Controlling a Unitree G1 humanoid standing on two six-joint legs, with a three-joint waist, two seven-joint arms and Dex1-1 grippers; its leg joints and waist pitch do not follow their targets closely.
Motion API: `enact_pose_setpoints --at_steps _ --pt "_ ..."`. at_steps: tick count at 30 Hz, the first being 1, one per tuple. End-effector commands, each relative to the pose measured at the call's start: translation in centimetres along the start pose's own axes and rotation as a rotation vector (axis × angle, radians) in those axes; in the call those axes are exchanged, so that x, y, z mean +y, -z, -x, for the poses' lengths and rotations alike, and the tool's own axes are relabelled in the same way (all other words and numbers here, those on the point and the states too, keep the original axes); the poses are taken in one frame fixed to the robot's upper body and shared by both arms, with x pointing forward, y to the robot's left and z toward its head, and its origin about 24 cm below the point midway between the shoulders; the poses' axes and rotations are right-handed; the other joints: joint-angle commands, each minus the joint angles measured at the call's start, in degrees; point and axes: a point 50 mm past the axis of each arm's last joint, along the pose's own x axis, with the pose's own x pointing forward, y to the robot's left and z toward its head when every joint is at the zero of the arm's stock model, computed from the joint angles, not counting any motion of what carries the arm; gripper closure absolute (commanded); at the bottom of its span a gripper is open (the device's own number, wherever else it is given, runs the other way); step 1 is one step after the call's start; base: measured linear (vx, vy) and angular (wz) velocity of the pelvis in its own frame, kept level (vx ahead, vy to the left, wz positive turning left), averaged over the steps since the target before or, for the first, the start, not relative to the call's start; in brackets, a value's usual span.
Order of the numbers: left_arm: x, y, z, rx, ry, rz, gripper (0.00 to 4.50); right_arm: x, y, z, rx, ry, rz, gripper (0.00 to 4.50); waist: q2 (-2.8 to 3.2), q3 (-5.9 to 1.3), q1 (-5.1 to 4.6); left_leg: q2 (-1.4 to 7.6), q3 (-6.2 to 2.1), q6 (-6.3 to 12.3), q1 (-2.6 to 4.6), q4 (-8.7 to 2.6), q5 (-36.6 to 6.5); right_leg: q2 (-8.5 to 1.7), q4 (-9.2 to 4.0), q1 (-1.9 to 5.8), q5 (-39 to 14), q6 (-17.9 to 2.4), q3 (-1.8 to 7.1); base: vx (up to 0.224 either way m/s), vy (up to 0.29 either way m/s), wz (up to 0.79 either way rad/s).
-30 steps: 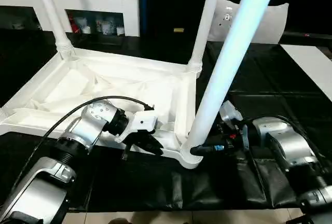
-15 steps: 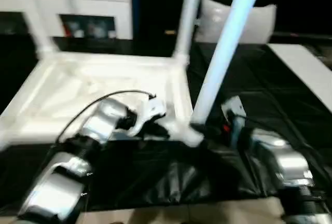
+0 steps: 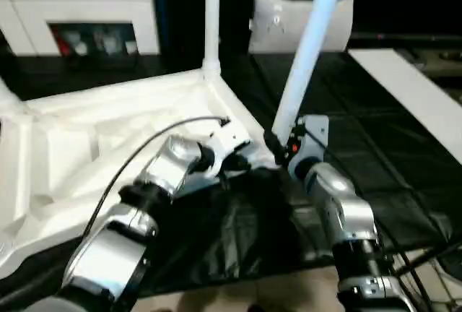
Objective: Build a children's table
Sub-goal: Rotate leg to tighten
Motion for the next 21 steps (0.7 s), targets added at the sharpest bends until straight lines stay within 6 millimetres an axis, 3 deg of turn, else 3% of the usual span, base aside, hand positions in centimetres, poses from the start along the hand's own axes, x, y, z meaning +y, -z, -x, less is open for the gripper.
enact_pose_setpoints --at_steps 1,2,3,5,7,8,9,11,14,15,16,17,18,19,20,21 --pt "-0.1 -1.9 0.0 -0.064 0.028 -0.113 4.50 0.8 0.8 0.3 0.028 -0.063 0.036 1.13 0.30 -4.38 0.21 2.03 -0.07 1.47 0.39 -4.64 -14.0 -4.23 -4.57 2.49 -23.0 -8.1 3.81 0.000 0.000 0.00" --pt "0.0 -1.8 0.1 -0.065 0.023 -0.115 4.50 0.5 0.8 0.6 0.025 -0.056 0.049 1.02 0.20 -4.55 0.21 2.04 -0.03 1.75 0.12 -4.62 -12.5 -4.22 -4.38 2.69 -21.4 -8.4 4.00 0.055 -0.007 0.06" --pt "0.0 -1.7 0.3 -0.074 0.019 -0.124 4.50 0.2 0.7 1.0 0.011 -0.055 0.059 0.94 0.20 -4.84 0.61 2.20 0.25 2.86 -0.15 -4.43 -8.5 -4.04 -3.52 2.67 -15.4 -9.6 4.40 0.055 -0.007 0.06" --pt "0.2 -1.7 0.6 -0.102 -0.001 -0.115 4.50 -0.4 0.5 2.0 -0.001 -0.063 0.075 0.81 0.11 -4.98 1.30 2.24 0.49 4.38 -0.43 -4.27 -5.0 -3.98 -2.66 3.00 -9.8 -10.8 4.65 0.000 0.000 0.00" --pt "0.0 -1.8 1.3 -0.185 0.021 -0.072 4.50 -0.7 0.3 3.7 -0.016 -0.113 0.092 0.62 0.00 -4.98 1.84 2.28 0.63 5.62 -0.48 -4.30 -3.6 -3.96 -2.36 3.24 -7.3 -11.6 4.75 0.000 0.000 0.00" --pt "-0.1 -1.9 1.5 -0.205 0.028 -0.069 4.50 -0.6 0.2 4.2 -0.016 -0.131 0.094 0.54 -0.13 -4.86 1.68 2.20 0.62 6.08 -0.84 -4.51 -3.5 -3.84 -2.30 3.42 -7.8 -11.3 4.68 0.000 0.000 0.00" --pt "-0.2 -1.9 1.6 -0.216 0.030 -0.069 4.07 -0.6 0.2 4.5 -0.014 -0.141 0.096 0.39 -0.09 -4.81 1.67 2.11 0.86 5.87 -0.57 -4.46 -4.5 -3.86 -2.74 3.15 -10.3 -10.9 4.78 0.000 0.000 0.00" --pt "-0.6 -2.0 2.3 -0.265 0.046 -0.047 3.96 -0.2 -0.1 5.4 -0.021 -0.189 0.099 0.29 -0.37 -4.69 1.69 2.05 1.01 5.47 -0.68 -4.48 -4.9 -3.95 -2.90 3.25 -12.6 -10.4 4.95 0.000 0.000 0.00" --pt "-1.2 -1.7 3.3 -0.293 0.045 -0.023 3.84 0.8 -0.7 6.3 -0.031 -0.276 0.127 0.05 -0.24 -4.42 1.54 2.65 1.07 5.55 -0.50 -4.72 -5.6 -3.63 -2.63 2.63 -12.0 -11.1 5.11 0.000 0.000 0.00" --pt "-1.3 -1.5 3.7 -0.290 0.038 -0.019 3.71 1.0 -0.8 6.4 -0.030 -0.287 0.135 0.02 -0.30 -4.17 1.37 2.37 1.19 5.13 -0.53 -4.82 -7.3 -3.47 -3.09 2.54 -14.9 -10.2 5.05 0.000 0.000 0.00" --pt "-1.4 -1.2 4.3 -0.281 0.022 -0.014 3.60 1.3 -1.1 6.5 -0.035 -0.301 0.140 0.00 -0.73 -3.94 1.25 2.39 1.19 4.63 -0.55 -4.88 -8.4 -3.57 -3.18 2.48 -16.8 -9.5 5.09 0.000 0.000 0.00" --pt "-1.4 -1.2 4.3 -0.281 0.022 -0.014 3.55 1.3 -1.1 6.5 -0.035 -0.301 0.140 0.00 -0.58 -3.86 1.25 2.38 1.09 4.18 -0.62 -4.98 -9.0 -3.65 -3.24 2.57 -18.7 -8.9 5.11 0.000 0.000 0.00" --pt "-1.5 -0.8 5.3 -0.269 0.005 -0.007 3.50 1.7 -1.4 6.6 -0.040 -0.315 0.146 0.00 -0.36 -3.55 1.03 2.26 1.16 3.03 -0.17 -5.03 -11.4 -3.62 -4.11 1.98 -24.7 -6.7 5.12 0.000 0.000 0.00" --pt "-1.5 -0.8 5.3 -0.269 0.005 -0.007 3.42 1.7 -1.4 6.6 -0.040 -0.315 0.146 0.00 -0.36 -3.55 1.03 2.26 1.16 3.03 -0.17 -5.03 -11.4 -3.62 -4.11 1.98 -24.7 -6.7 5.12 0.000 0.000 0.00" --pt "-1.7 -0.3 6.9 -0.252 -0.016 0.003 3.33 2.1 -1.7 6.2 -0.046 -0.327 0.148 0.00 -0.20 -3.40 0.85 2.31 0.99 1.91 -0.02 -5.15 -13.0 -3.64 -4.41 1.74 -28.1 -5.2 5.08 0.000 0.000 0.00" --pt "-1.9 0.0 7.7 -0.240 -0.027 0.005 3.19 2.3 -1.8 6.0 -0.047 -0.331 0.148 0.00 -0.17 -3.39 0.68 2.41 0.78 1.64 -0.26 -5.33 -12.9 -3.73 -4.24 1.91 -27.9 -5.2 5.09 0.000 0.000 0.00"
